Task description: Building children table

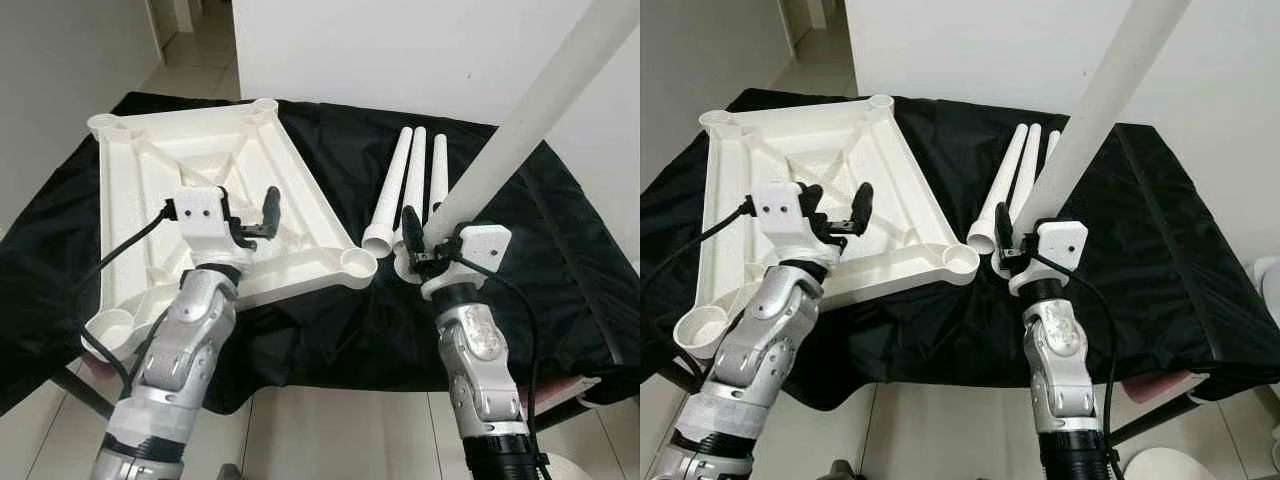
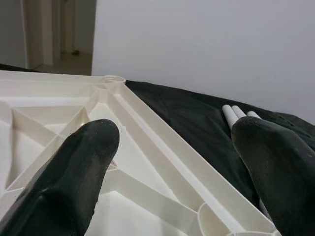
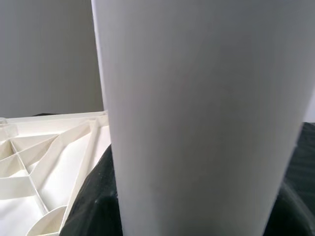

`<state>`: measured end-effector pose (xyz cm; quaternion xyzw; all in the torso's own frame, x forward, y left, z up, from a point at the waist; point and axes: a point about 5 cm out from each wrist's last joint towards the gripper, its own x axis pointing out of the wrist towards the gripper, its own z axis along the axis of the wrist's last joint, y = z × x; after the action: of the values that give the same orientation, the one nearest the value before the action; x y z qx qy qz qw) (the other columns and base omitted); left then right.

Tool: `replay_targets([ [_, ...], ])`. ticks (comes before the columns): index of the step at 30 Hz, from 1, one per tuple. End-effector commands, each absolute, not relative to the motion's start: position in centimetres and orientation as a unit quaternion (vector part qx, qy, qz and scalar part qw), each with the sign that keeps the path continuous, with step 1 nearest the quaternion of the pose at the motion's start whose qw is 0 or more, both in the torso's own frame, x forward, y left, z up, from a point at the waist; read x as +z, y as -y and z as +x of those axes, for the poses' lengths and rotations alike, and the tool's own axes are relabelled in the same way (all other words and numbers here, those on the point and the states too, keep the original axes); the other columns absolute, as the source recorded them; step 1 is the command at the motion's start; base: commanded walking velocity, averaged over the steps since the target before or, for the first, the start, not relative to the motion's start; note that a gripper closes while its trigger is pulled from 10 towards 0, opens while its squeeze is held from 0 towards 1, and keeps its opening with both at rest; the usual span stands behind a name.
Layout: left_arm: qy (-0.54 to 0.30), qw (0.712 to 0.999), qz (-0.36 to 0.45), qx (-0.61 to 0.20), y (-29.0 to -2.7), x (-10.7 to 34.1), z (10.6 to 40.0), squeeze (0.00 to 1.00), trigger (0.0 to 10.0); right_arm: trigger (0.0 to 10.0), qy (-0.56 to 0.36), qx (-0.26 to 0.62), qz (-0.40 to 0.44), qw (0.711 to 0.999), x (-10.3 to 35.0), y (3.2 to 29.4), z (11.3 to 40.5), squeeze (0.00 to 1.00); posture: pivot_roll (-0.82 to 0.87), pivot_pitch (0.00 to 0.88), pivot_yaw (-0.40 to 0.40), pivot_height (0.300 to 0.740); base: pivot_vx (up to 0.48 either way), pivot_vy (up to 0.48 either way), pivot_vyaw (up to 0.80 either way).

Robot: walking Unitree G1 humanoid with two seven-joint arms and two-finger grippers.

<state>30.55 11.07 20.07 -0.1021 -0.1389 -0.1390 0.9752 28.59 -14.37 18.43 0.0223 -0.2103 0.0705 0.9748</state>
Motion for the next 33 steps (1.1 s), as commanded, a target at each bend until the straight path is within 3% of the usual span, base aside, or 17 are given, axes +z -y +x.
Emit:
replay_targets([
  [1,0.155,0.956,-0.070,-0.241,-10.0,20.6,29.9,0.00,10.0,10.0,0.221,0.082,0.013,0.972,18.9,14.3,28.3,0.00,-0.01,0.045,0.043,0.740,0.000,0.000,0.00],
  [13,0.155,0.950,-0.042,-0.269,-9.9,21.2,30.3,0.00,10.0,10.0,0.238,0.105,-0.003,0.966,19.7,13.3,29.2,0.00,0.02,0.028,0.080,0.740,0.000,0.000,0.00],
  [18,0.146,0.946,-0.026,-0.289,-9.5,20.7,30.2,0.00,10.0,10.0,0.231,0.106,0.003,0.967,19.5,12.8,29.5,0.00,0.03,0.039,0.052,0.740,0.000,0.000,0.00],
  [29,0.126,0.964,-0.055,-0.228,-11.2,19.5,30.5,0.00,10.0,10.0,0.215,0.081,0.012,0.973,19.1,13.2,28.8,0.00,0.03,0.049,0.010,0.740,0.000,0.000,0.00],
  [33,0.114,0.962,-0.051,-0.241,-11.2,19.0,29.9,0.00,10.0,10.0,0.207,0.075,0.011,0.975,18.8,13.6,28.6,0.00,0.04,0.058,0.003,0.740,0.000,0.000,0.00],
])
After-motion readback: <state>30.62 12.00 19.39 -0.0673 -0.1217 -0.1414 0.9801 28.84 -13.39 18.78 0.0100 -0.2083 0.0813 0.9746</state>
